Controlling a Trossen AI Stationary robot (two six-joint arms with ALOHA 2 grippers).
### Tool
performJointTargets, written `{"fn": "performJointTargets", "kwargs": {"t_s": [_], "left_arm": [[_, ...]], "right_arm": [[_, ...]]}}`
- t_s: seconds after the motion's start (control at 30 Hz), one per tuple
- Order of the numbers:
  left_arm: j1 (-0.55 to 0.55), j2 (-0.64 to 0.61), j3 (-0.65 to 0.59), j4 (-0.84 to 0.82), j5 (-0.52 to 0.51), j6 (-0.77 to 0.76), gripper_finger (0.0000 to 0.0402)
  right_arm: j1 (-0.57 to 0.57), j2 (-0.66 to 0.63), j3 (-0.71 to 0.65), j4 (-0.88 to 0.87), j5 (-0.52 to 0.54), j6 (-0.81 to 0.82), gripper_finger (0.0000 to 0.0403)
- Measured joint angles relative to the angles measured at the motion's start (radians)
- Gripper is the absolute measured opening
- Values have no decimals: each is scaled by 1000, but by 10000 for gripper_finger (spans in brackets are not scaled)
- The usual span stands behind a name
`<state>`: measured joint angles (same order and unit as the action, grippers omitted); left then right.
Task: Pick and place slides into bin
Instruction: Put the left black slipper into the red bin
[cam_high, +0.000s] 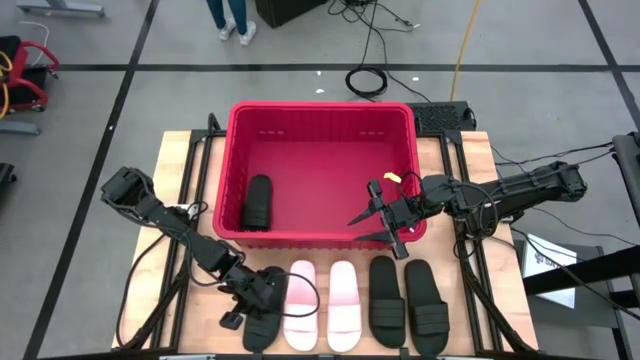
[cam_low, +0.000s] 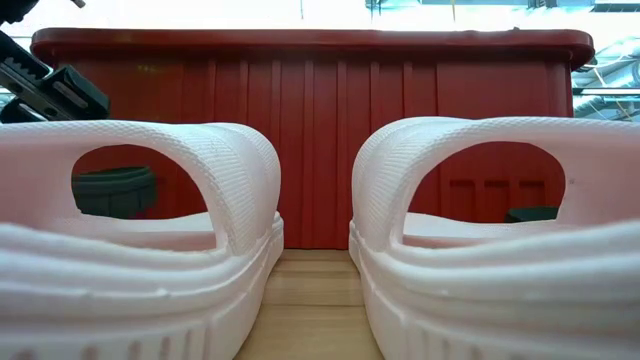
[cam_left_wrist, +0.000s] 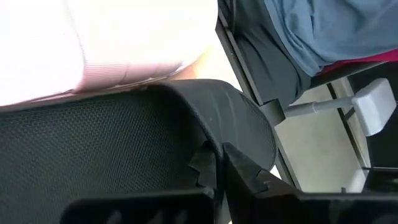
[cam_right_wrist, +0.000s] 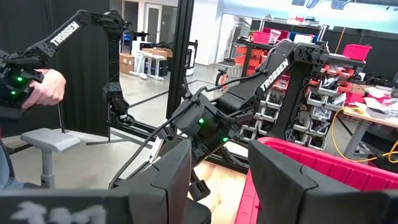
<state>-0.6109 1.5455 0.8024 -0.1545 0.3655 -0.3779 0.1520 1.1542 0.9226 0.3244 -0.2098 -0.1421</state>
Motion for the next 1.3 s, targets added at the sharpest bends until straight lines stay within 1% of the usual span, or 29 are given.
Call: {"fn": "performJointTargets", "kwargs": {"t_s": [0.17, 0.3, 0.4, 0.6, 0.8, 0.9, 1.03, 1.17, 1.3], "left_arm": [[-1, -15, 3, -1, 11, 7, 19], [-3, -60, 6, -2, 28, 14, 12], [-3, -107, 6, -1, 27, 44, 4], [-3, -215, 6, 4, 14, 110, 18], [-3, -327, 7, 21, -2, 186, 4], [-3, -382, 7, 32, -21, 229, 12], [-2, -449, 7, 36, -88, 293, 21], [22, -511, 7, 25, -115, 348, 11], [70, -575, 7, 19, -158, 366, 5]], "right_arm": [[0, 0, 0, 0, 0, 0, 153], [0, 0, 0, 0, 0, -1, 153], [0, 0, 0, 0, 0, -1, 153], [0, 0, 0, 0, 0, -1, 153], [0, 0, 0, 0, 3, -1, 153], [0, 0, 0, 0, 4, -1, 153], [0, 0, 0, 0, 4, -1, 153], [0, 0, 0, 0, 4, -1, 153], [0, 0, 0, 0, 4, -1, 153]]}}
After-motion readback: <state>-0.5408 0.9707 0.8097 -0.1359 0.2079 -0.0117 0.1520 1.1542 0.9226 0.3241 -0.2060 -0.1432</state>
